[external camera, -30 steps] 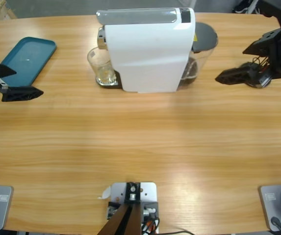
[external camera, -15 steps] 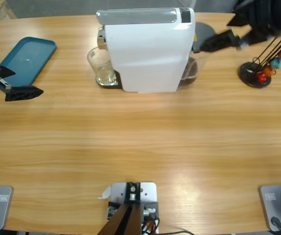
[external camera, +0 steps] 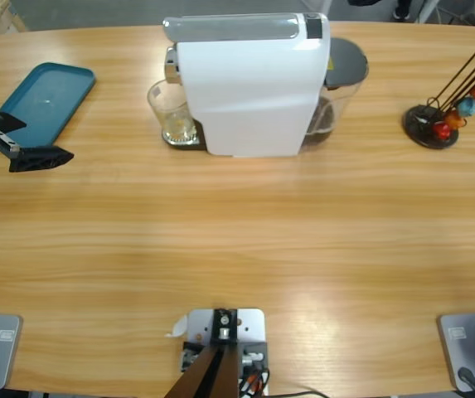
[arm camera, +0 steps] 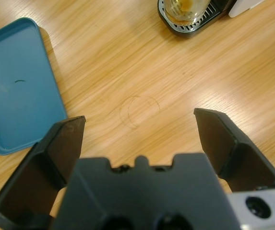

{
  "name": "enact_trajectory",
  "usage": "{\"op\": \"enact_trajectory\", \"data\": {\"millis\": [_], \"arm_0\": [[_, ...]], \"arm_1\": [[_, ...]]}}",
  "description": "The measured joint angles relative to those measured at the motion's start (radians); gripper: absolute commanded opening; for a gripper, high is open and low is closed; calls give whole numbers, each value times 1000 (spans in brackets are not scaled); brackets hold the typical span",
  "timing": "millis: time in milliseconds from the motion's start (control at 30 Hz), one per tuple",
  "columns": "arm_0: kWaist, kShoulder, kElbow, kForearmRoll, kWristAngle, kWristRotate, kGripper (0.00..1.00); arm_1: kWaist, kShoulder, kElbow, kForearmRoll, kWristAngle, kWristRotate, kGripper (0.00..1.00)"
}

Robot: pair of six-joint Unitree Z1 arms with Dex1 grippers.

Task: Pour coffee

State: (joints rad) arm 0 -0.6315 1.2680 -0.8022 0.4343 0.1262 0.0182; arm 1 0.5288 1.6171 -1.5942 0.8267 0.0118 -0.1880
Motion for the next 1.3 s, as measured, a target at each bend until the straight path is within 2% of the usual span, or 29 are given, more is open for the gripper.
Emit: {"op": "enact_trajectory", "data": {"millis": [67, 100, 167, 200, 233, 267, 600, 1100, 1300], "arm_0": [[0, 0, 0, 0, 0, 0, 1000], [0, 0, 0, 0, 0, 0, 1000], [0, 0, 0, 0, 0, 0, 1000], [0, 0, 0, 0, 0, 0, 1000], [0, 0, 0, 0, 0, 0, 1000], [0, 0, 0, 0, 0, 0, 1000], [0, 2, 0, -3, 0, 0, 1000], [0, 3, 0, -3, 0, 0, 1000], [0, 11, 0, -3, 0, 0, 1000]], "arm_1": [[0, 22, -18, 0, 11, 0, 589], [0, 30, -24, 1, 15, -2, 478], [0, 49, -57, 19, 18, -9, 462], [0, 62, -82, 36, 20, -14, 355], [0, 73, -110, 55, 22, -20, 126], [0, 81, -133, 75, 26, -25, 0], [0, 127, -210, 153, 65, -57, 0], [17, 142, -212, 160, 180, -77, 0], [31, 187, -245, 189, 188, -93, 0]]}}
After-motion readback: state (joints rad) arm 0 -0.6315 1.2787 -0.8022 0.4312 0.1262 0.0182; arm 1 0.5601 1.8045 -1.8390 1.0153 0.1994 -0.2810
